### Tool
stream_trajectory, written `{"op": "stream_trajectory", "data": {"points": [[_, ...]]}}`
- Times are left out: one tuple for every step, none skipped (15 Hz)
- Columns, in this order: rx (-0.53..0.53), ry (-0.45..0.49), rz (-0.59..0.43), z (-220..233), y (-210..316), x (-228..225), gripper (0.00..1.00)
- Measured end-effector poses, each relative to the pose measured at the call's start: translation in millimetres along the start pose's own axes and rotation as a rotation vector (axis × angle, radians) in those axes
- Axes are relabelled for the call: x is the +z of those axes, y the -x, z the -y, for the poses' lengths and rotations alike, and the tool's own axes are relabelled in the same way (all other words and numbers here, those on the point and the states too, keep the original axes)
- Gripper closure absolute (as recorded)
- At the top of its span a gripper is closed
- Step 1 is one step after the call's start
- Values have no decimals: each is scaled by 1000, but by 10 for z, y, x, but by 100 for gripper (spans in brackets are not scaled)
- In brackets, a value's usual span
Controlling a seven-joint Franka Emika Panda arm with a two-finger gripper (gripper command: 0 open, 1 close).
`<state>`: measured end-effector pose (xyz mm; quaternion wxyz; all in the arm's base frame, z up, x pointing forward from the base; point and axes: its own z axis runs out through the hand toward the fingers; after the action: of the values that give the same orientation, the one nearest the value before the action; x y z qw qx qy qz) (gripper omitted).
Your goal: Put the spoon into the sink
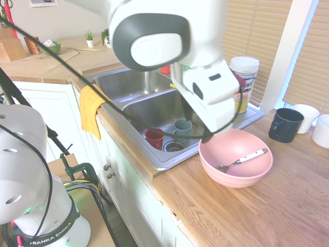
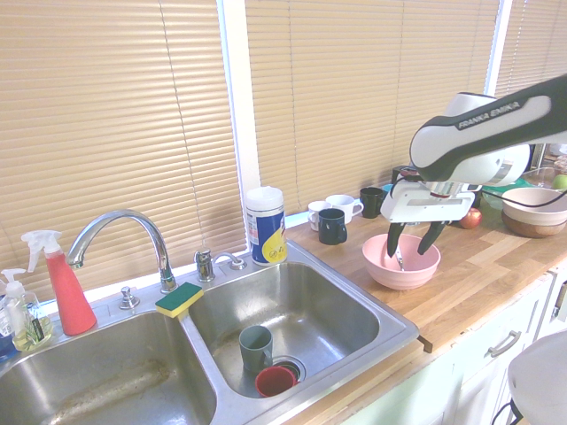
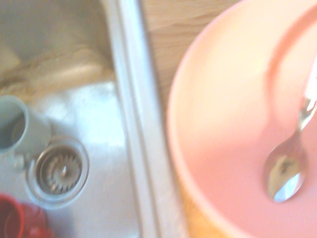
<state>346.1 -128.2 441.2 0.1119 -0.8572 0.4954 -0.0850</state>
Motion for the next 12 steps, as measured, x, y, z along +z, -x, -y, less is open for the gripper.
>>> {"op": "stream_trajectory", "data": {"points": [[26, 0, -4, 16, -139, 68, 0], [50, 1, -6, 36, -268, 167, 0], [74, -1, -11, 63, -393, 283, 0], [92, -3, -20, 104, -509, 402, 0], [101, -2, -33, 146, -600, 500, 0], [114, -1, -50, 195, -671, 597, 0], [135, 2, -66, 252, -717, 692, 0], [161, 7, -80, 304, -752, 776, 0], [183, 14, -91, 343, -782, 843, 0], [198, 22, -98, 359, -816, 899, 0], [208, 25, -101, 365, -872, 933, 0], [217, 27, -104, 355, -931, 953, 100]]}}
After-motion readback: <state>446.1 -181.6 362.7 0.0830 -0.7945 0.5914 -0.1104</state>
